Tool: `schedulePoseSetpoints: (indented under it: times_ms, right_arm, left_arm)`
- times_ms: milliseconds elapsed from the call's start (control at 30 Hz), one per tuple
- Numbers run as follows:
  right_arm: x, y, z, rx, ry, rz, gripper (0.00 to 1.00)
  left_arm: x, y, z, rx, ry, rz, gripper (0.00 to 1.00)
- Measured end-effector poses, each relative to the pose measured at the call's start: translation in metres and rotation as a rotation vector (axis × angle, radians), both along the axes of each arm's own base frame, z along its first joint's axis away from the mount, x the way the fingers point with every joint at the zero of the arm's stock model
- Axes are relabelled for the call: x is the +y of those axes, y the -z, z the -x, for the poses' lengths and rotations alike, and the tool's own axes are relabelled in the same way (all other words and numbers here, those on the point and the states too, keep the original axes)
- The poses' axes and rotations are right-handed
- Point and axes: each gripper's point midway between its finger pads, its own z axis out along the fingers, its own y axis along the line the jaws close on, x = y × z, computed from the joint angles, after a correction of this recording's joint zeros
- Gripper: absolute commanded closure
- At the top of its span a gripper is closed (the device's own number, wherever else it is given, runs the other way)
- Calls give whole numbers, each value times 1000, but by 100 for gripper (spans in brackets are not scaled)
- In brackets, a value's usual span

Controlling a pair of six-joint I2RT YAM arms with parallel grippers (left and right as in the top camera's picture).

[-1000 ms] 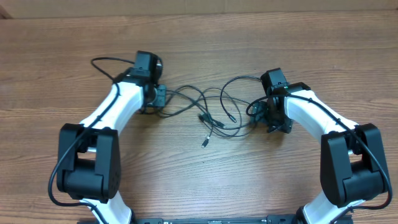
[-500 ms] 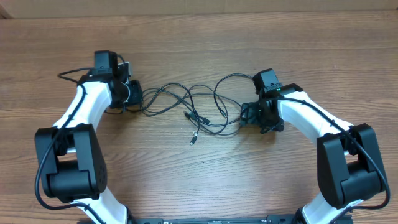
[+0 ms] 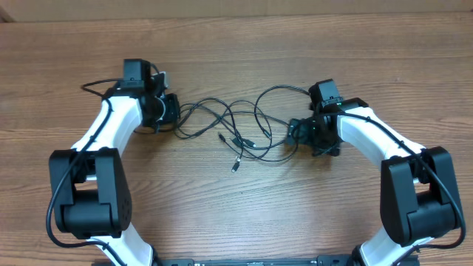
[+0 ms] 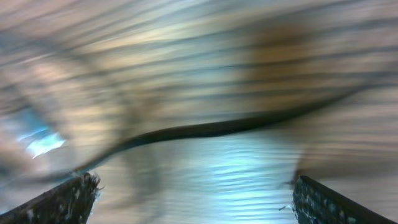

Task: Untangle cables

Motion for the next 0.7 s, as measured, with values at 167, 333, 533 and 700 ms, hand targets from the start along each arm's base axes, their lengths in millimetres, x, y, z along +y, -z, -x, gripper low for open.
schedulePoseSetpoints:
  times_ms: [167, 333, 533, 700]
  right_arm:
    - [45, -21, 1, 3, -95, -249, 0]
    - [50, -17, 17, 52, -118, -221, 2]
    - [37, 8, 33, 78, -71, -65, 55]
    - [17, 16, 30, 50, -10, 53, 80]
  left_arm:
    - [-21, -1, 1, -9, 52, 0, 90]
    - [-39, -2, 2, -20, 95, 1, 89]
    - [-49, -2, 3, -27, 119, 5, 91]
    - [-47, -2, 2, -29, 118, -12, 94]
